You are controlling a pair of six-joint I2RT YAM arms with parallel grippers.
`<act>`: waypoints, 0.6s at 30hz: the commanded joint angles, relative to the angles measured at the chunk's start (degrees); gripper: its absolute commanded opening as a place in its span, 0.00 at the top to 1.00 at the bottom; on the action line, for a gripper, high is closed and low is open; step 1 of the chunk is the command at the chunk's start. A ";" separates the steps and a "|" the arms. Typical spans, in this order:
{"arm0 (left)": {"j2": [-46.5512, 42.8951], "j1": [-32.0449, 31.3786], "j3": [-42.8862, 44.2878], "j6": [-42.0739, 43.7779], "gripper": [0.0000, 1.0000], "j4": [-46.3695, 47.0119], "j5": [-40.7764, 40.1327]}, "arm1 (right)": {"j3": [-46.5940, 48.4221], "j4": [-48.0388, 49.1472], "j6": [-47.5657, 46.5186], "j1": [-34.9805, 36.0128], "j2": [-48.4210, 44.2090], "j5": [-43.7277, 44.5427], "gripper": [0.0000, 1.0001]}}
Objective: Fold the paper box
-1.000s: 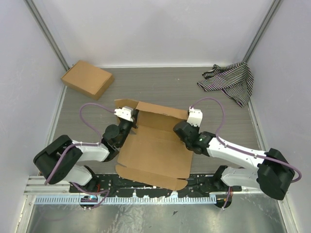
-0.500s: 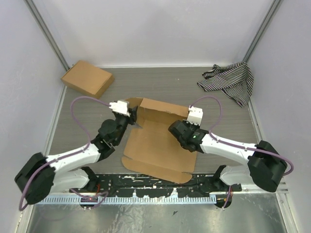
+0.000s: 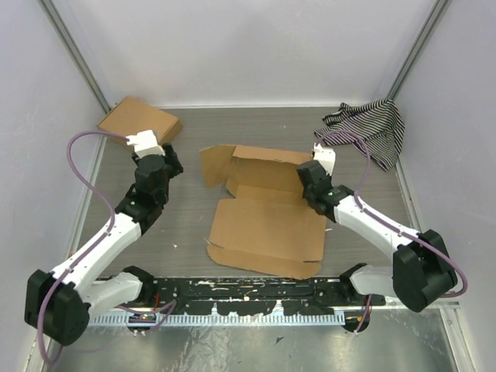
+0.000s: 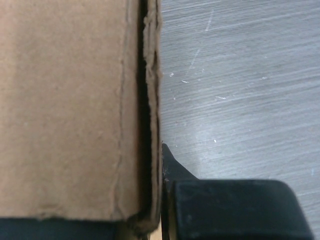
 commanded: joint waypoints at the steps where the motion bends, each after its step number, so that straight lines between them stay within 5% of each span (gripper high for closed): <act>1: 4.45 4.10 -3.54 -6.58 0.38 0.34 7.67 | 4.52 4.60 -6.80 -3.37 2.20 -12.93 0.99; 9: 13.40 4.10 -6.79 -3.16 0.41 9.98 8.33 | 3.85 4.90 -8.23 -4.99 2.67 -17.35 0.98; 18: 13.92 7.38 -7.12 -1.91 0.39 12.13 3.60 | 3.96 3.39 -8.94 -6.59 2.52 -18.88 0.98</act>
